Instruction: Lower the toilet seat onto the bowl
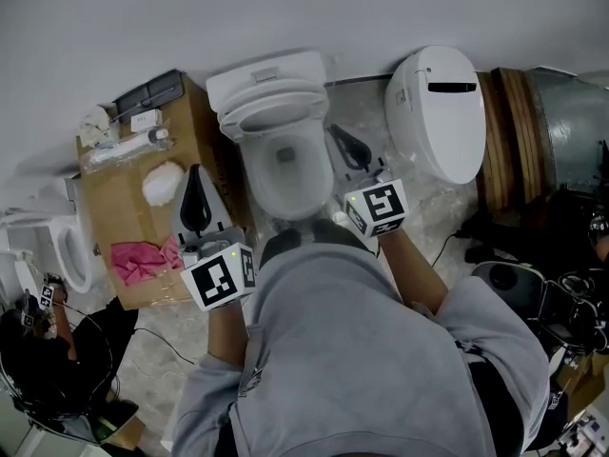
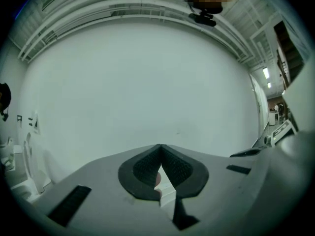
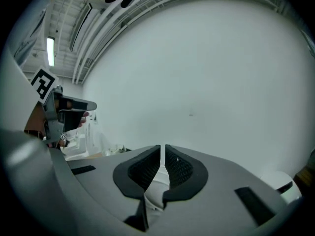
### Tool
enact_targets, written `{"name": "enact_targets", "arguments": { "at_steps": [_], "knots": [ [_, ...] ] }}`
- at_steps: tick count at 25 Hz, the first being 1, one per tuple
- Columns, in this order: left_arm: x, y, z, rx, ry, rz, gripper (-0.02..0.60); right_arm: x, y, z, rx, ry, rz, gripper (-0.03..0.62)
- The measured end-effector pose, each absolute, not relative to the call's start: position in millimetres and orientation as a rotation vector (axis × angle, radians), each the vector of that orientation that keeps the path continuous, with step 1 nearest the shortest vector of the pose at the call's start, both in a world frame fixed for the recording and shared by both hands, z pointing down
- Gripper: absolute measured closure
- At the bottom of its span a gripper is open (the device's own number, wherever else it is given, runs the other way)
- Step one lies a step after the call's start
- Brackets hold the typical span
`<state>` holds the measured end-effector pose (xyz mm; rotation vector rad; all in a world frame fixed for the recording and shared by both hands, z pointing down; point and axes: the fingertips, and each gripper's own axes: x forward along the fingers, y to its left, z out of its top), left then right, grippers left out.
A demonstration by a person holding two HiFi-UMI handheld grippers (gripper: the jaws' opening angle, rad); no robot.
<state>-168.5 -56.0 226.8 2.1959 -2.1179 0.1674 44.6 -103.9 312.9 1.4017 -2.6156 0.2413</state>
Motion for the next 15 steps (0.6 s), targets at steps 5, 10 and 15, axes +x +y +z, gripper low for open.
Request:
{"name": "enact_targets", "arguments": {
  "at_steps": [5, 10, 15],
  "knots": [
    [-178.1, -68.8, 234.4, 2.199, -2.097, 0.165, 0.581, 40.3, -117.6, 328.0, 1.413, -2.555, 0.200, 0.592],
    [-180.3, -76.0, 242.8, 2.197, -2.077, 0.162, 0.581, 23.5, -135.4, 340.2, 1.339, -2.546, 0.132, 0.573],
    [-182.8, -83.9, 250.2, 2.202, -2.063, 0.157, 0.581, 9.4, -147.4, 343.5, 1.253, -2.551, 0.063, 0.569]
  ]
}}
